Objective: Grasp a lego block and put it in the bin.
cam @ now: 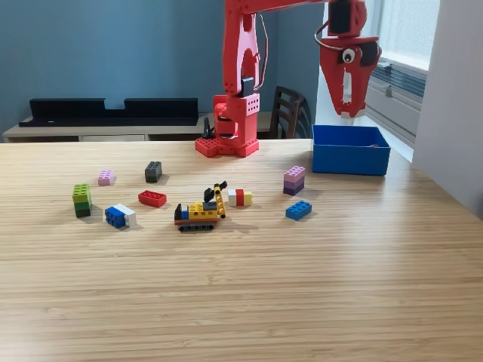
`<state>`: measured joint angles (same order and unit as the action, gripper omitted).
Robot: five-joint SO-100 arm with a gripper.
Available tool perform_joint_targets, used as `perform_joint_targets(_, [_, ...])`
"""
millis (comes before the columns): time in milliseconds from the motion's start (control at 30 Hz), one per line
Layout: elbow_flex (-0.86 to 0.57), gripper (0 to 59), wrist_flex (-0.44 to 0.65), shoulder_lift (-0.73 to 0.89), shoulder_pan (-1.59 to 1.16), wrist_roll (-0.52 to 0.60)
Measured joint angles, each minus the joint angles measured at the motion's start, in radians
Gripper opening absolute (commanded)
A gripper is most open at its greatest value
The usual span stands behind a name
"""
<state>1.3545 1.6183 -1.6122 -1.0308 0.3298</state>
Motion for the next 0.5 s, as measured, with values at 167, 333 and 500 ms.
perform_joint_targets(167, [0.046,0.0,0.0,-0.002,-0.126,0.005])
perform_joint_targets(333, [0.066,0.0,0.0,-0.003,-0.207,-0.015])
perform_joint_targets(500, [0.091,5.8,0.0,-0.003,-0.216,-0.04])
